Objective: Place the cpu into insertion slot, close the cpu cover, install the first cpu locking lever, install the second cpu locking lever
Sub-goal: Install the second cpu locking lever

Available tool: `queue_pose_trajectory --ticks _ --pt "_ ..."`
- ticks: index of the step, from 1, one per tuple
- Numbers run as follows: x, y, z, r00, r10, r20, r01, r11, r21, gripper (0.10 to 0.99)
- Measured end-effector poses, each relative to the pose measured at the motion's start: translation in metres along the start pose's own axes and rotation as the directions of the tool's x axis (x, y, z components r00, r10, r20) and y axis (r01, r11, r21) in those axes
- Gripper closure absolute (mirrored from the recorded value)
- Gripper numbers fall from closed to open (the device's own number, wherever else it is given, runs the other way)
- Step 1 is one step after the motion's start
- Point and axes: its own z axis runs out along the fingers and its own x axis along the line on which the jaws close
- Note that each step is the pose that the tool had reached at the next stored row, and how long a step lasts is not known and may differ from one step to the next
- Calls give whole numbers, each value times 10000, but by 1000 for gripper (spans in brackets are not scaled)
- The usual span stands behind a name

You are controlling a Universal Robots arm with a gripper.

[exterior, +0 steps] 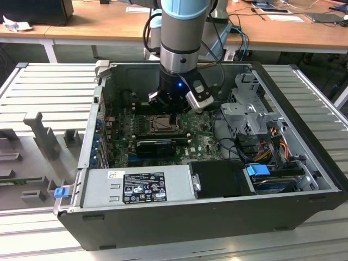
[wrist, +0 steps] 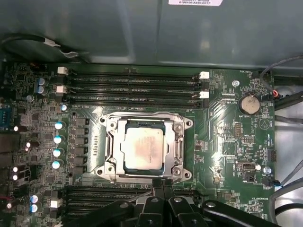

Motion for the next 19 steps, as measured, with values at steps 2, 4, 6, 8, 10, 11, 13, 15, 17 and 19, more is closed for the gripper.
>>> queue_pose_trajectory --ticks 2,4,6,8,10,11,13,15,17,19 --pt "6 -18 0 10000 0 0 0 10000 0 980" --pt "11 -29 0 10000 -1 0 1 10000 1 980" --pt "17 -38 2 10000 -4 1 4 10000 0 980" --pt "31 -58 6 10000 -1 0 1 10000 -5 980" --pt "45 -71 9 10000 0 1 0 10000 -16 980" --pt "64 -80 10 10000 -2 1 2 10000 -29 980" --pt "113 -87 10 10000 -3 1 3 10000 -50 980" --pt "195 -91 10 10000 -1 3 1 10000 -84 980" --pt "283 -90 14 10000 -14 4 14 9999 -155 980" --pt "319 -90 38 10000 -84 -12 84 9998 -194 980"
